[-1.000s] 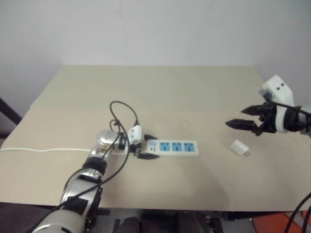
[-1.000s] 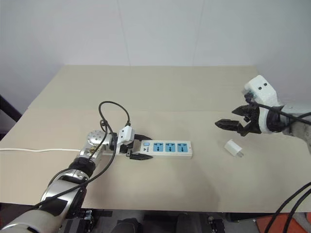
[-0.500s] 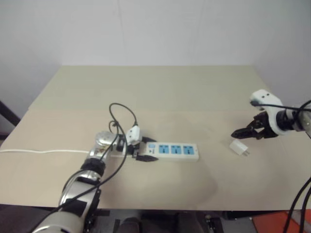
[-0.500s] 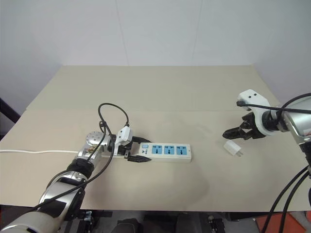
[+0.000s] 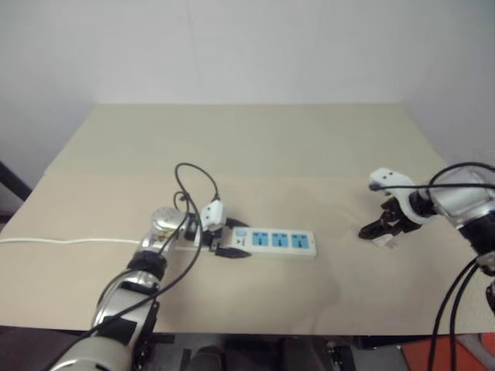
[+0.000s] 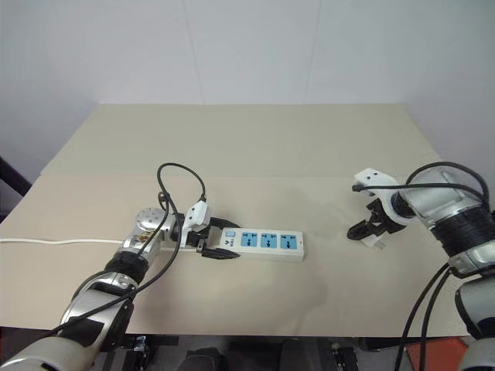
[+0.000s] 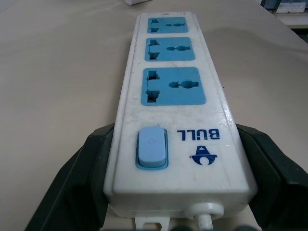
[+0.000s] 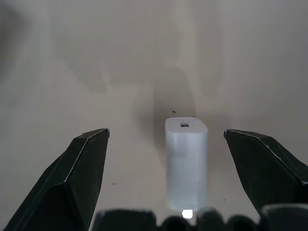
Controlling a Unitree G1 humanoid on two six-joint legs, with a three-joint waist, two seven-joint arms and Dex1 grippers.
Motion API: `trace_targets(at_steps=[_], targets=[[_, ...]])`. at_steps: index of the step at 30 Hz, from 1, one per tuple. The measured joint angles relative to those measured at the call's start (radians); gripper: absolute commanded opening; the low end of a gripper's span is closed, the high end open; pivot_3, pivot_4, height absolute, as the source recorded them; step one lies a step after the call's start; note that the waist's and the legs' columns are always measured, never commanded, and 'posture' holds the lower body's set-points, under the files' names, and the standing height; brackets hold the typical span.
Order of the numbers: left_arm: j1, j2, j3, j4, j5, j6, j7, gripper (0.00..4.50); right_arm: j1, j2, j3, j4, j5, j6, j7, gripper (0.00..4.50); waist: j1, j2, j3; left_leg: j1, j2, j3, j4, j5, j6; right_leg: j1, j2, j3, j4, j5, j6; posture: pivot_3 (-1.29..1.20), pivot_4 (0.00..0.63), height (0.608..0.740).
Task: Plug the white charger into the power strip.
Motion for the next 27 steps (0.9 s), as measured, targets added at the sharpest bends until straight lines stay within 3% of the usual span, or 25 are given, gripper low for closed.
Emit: trace_targets(at_steps=[9, 12, 20, 27], targets=[[0.029, 0.013, -0.002, -0.057, -0.002, 0.021, 0.008, 3.29, -0.008, 0.082, -0.001, 0.158, -0.123, -0.119, 0.037, 4.50, -0.003, 0.000, 0.000, -0.002, 0.000, 0.001, 0.000, 0.000, -0.001, -0.004, 0.000, 0.001, 0.002, 0.000, 0.000, 0.00, 0.150, 0.740], [0.040, 0.015, -0.002, -0.073, -0.003, 0.027, 0.012, 3.29, -0.010, 0.095, -0.005, 0.186, -0.152, -0.154, 0.044, 3.91, -0.004, 0.000, -0.001, -0.001, 0.000, 0.001, 0.000, 0.000, -0.001, -0.003, 0.000, 0.001, 0.002, 0.000, 0.000, 0.00, 0.150, 0.740], [0.050, 0.023, -0.004, -0.091, -0.007, 0.042, 0.015, 3.29, -0.009, 0.121, -0.022, 0.194, -0.211, -0.193, 0.070, 1.27, -0.005, -0.001, -0.002, 0.000, 0.000, 0.001, 0.001, 0.000, -0.001, -0.003, 0.001, 0.001, 0.002, 0.000, 0.000, 0.00, 0.150, 0.740], [0.049, 0.026, -0.006, -0.090, -0.010, 0.042, 0.015, 3.29, 0.047, 0.113, -0.079, 0.074, -0.230, -0.187, 0.081, 1.13, -0.005, -0.001, -0.002, -0.001, 0.000, 0.001, 0.001, 0.000, -0.001, -0.004, 0.001, 0.001, 0.002, 0.000, 0.000, 0.00, 0.150, 0.740]])
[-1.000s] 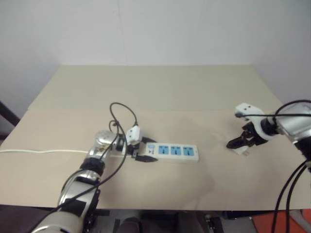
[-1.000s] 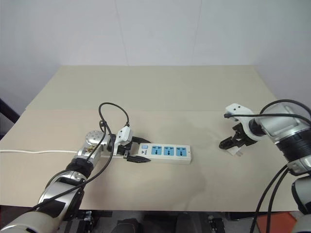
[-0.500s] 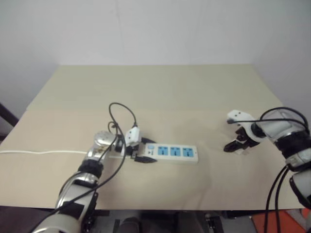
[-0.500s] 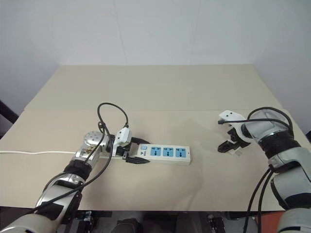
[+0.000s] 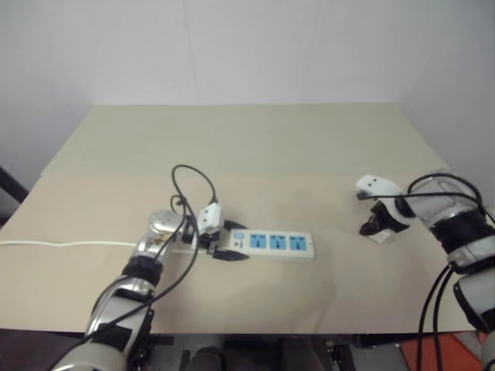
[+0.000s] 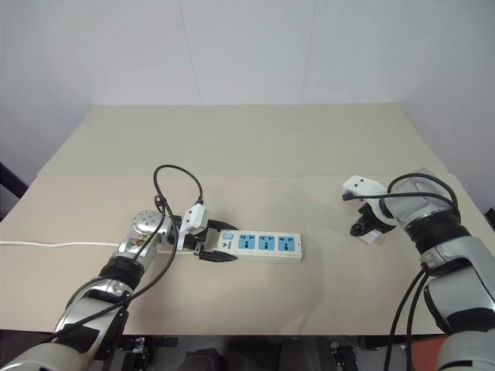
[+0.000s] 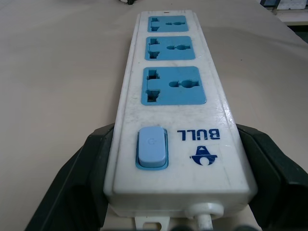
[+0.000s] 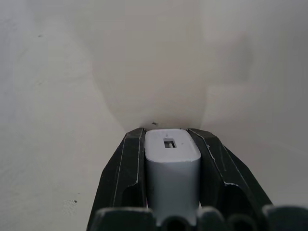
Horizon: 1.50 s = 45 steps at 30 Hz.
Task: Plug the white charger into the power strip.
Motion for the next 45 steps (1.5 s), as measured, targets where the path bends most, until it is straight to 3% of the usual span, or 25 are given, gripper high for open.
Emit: trace_targets(at_steps=[2, 5, 8, 12, 16, 20, 29, 45], targets=[[-0.002, 0.002, 0.000, 0.003, 0.000, 0.001, -0.002, 3.29, 0.019, 0.000, -0.065, -0.065, 0.034, 0.005, -0.020, 1.13, 0.000, 0.000, 0.000, 0.000, 0.000, 0.000, 0.000, 0.000, 0.000, -0.001, 0.000, 0.001, 0.000, 0.000, 0.000, 0.00, 0.150, 0.740], [-0.012, 0.003, -0.004, 0.016, 0.000, 0.002, -0.001, 3.29, 0.049, 0.021, -0.263, -0.222, 0.115, 0.015, -0.083, 1.13, 0.001, 0.000, 0.000, 0.000, 0.000, 0.000, 0.000, 0.000, 0.000, -0.001, 0.000, 0.000, 0.000, 0.000, 0.000, 0.00, 0.150, 0.740], [-0.029, 0.007, -0.006, 0.032, 0.000, 0.008, -0.002, 3.29, 0.075, 0.143, -0.488, -0.394, 0.217, 0.035, -0.198, 1.13, 0.001, -0.001, -0.001, 0.000, 0.000, -0.001, 0.000, 0.000, 0.000, 0.000, 0.001, 0.000, 0.001, 0.000, 0.000, 0.00, 0.150, 0.740], [-0.038, 0.008, -0.010, 0.037, 0.000, 0.025, -0.005, 3.29, 0.153, 0.351, -0.634, -0.563, 0.329, 0.020, -0.337, 1.13, 0.002, -0.004, -0.003, 0.000, 0.000, -0.002, 0.000, 0.000, 0.000, 0.000, 0.000, 0.000, 0.003, 0.000, 0.000, 0.00, 0.150, 0.740], [-0.038, 0.008, -0.010, 0.035, -0.001, 0.033, -0.003, 3.29, 0.216, 0.490, -0.649, -0.629, 0.402, 0.006, -0.419, 1.13, 0.000, -0.004, -0.003, 0.000, 0.000, -0.002, 0.000, 0.000, -0.001, -0.001, 0.000, 0.000, 0.003, 0.000, 0.000, 0.00, 0.150, 0.740], [-0.034, 0.017, -0.007, 0.022, -0.002, 0.050, 0.008, 3.29, 0.336, 0.592, -0.566, -0.695, 0.426, -0.100, -0.450, 1.13, -0.004, -0.004, -0.003, 0.001, 0.000, -0.002, -0.001, 0.000, -0.001, -0.001, 0.001, 0.000, 0.003, 0.000, 0.000, 0.00, 0.150, 0.740], [-0.008, 0.040, 0.002, -0.016, -0.005, 0.069, 0.023, 3.29, 0.463, 0.603, -0.451, -0.636, 0.425, -0.373, -0.353, 1.13, -0.022, -0.004, -0.003, 0.002, 0.000, -0.002, -0.001, 0.001, -0.001, 0.000, 0.001, 0.001, 0.003, 0.000, 0.000, 0.00, 0.150, 0.740], [0.064, 0.057, 0.002, -0.129, -0.010, 0.091, 0.027, 3.29, 0.427, 0.658, -0.343, -0.345, 0.365, -0.662, -0.283, 1.13, -0.025, -0.004, -0.003, 0.002, 0.000, -0.002, -0.002, 0.001, -0.001, 0.000, 0.001, 0.001, 0.003, 0.000, 0.000, 0.00, 0.150, 0.740]])
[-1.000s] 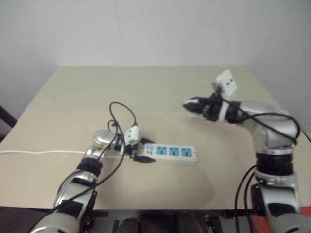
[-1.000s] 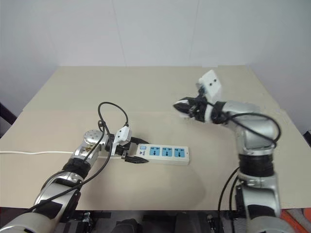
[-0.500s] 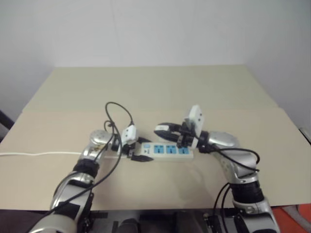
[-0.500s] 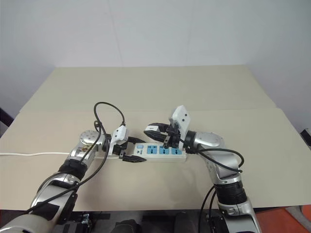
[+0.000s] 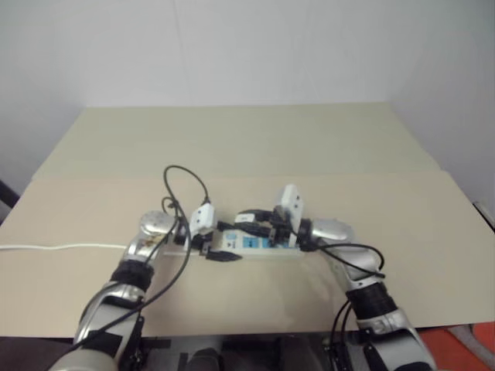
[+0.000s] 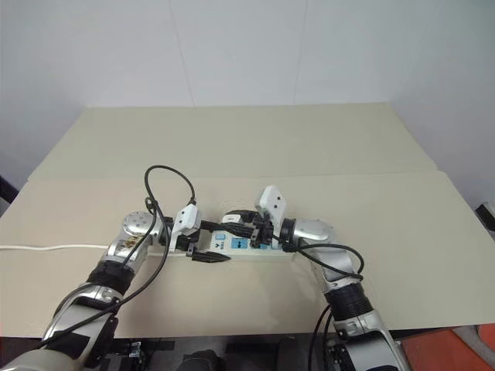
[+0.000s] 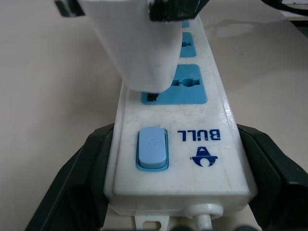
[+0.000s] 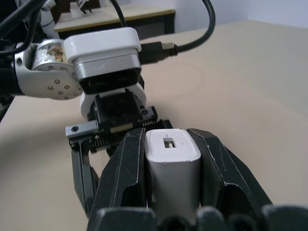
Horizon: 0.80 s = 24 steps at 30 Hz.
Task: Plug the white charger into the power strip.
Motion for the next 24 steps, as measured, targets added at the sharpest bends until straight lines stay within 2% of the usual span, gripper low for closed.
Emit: trace_targets(at_steps=[12, 24], targets=[[0.029, 0.016, 0.000, -0.052, -0.015, 0.024, 0.018, 3.29, -0.011, -0.002, 0.021, 0.099, -0.020, -0.137, 0.052, 1.13, -0.002, 0.000, 0.000, 0.001, 0.000, 0.000, 0.000, 0.000, 0.000, 0.000, 0.000, 0.000, 0.000, 0.000, 0.000, 0.00, 0.150, 0.740], [0.070, 0.023, -0.023, -0.125, -0.034, 0.044, 0.024, 3.29, -0.022, -0.100, 0.031, 0.165, 0.016, -0.249, 0.213, 1.13, 0.003, 0.000, 0.000, 0.001, 0.000, 0.000, 0.000, 0.000, 0.000, 0.001, 0.000, 0.000, -0.001, 0.000, 0.000, 0.00, 0.150, 0.740]])
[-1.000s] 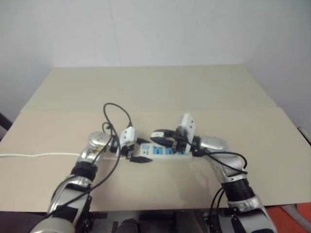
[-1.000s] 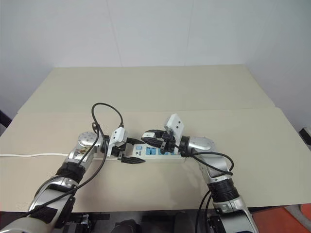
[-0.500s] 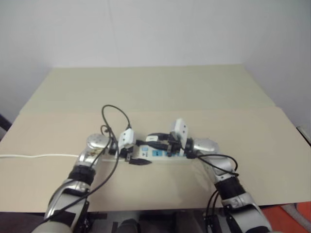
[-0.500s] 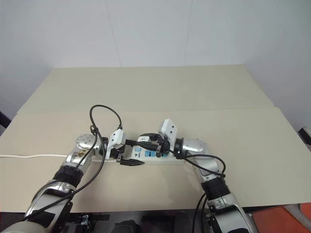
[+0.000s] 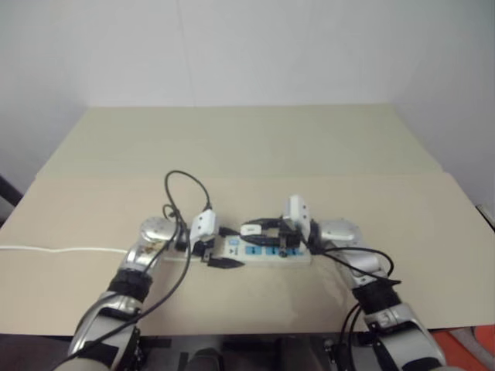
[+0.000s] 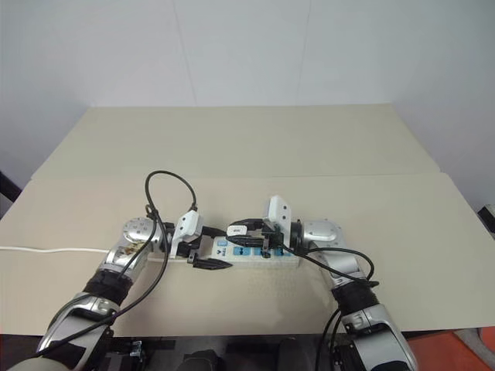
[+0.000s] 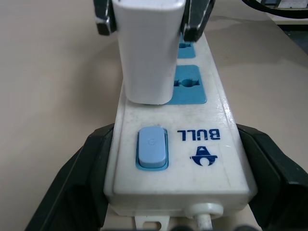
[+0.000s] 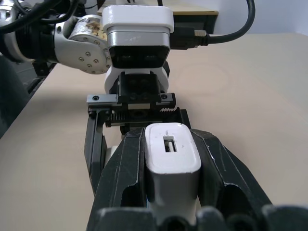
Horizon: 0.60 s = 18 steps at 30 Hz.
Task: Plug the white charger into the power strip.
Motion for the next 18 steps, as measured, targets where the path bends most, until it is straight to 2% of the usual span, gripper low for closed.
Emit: trace_targets(at_steps=[9, 18], targets=[[0.010, 0.007, 0.000, -0.009, -0.001, 0.001, 0.010, 3.29, -0.016, -0.011, 0.009, 0.040, 0.005, -0.034, 0.025, 1.13, -0.002, 0.000, 0.000, 0.003, 0.000, 0.000, 0.000, 0.000, 0.000, 0.004, 0.000, 0.000, -0.001, 0.000, 0.000, 0.00, 0.150, 0.740], [0.018, 0.033, 0.000, -0.008, -0.001, 0.005, 0.007, 3.29, -0.030, 0.026, 0.050, 0.040, -0.030, -0.022, -0.011, 1.13, -0.009, 0.000, 0.000, 0.015, 0.001, 0.000, -0.003, 0.000, 0.001, 0.013, 0.001, 0.001, -0.002, -0.002, -0.002, 0.00, 0.150, 0.740]])
